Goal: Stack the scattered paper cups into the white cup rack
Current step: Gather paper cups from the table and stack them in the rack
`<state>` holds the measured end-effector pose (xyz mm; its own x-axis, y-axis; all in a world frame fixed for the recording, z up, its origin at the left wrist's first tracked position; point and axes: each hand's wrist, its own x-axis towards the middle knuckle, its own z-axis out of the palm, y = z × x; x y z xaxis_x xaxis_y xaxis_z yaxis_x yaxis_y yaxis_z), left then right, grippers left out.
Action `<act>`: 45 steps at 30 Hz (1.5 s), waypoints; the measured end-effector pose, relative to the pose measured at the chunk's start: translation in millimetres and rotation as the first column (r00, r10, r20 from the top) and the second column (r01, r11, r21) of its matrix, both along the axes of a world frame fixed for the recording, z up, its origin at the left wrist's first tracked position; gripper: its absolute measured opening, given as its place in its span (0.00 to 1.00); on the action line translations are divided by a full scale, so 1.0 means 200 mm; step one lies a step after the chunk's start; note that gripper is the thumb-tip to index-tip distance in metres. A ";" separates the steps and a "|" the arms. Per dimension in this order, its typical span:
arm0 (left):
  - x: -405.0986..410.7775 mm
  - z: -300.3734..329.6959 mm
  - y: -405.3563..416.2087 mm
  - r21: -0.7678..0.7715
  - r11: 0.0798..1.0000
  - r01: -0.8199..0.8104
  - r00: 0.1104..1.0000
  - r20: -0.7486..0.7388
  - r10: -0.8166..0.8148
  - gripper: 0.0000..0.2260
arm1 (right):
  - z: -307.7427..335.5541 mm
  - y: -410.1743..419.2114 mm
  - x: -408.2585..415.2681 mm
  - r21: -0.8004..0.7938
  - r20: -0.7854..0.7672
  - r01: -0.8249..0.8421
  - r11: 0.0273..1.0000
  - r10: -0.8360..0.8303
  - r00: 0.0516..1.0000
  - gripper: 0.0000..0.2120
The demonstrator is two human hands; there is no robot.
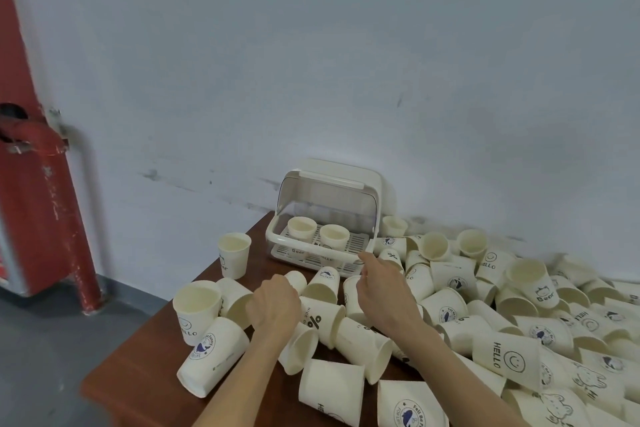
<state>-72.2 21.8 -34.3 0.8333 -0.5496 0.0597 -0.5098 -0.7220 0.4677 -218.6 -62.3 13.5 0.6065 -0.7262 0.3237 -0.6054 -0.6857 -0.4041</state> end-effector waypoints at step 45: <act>-0.43 0.26 -0.29 -0.037 0.806 0.590 0.672 0.575 -0.466 0.06 | 0.07 -0.13 -0.55 -0.067 -0.015 0.168 0.984 -0.169 0.985 0.19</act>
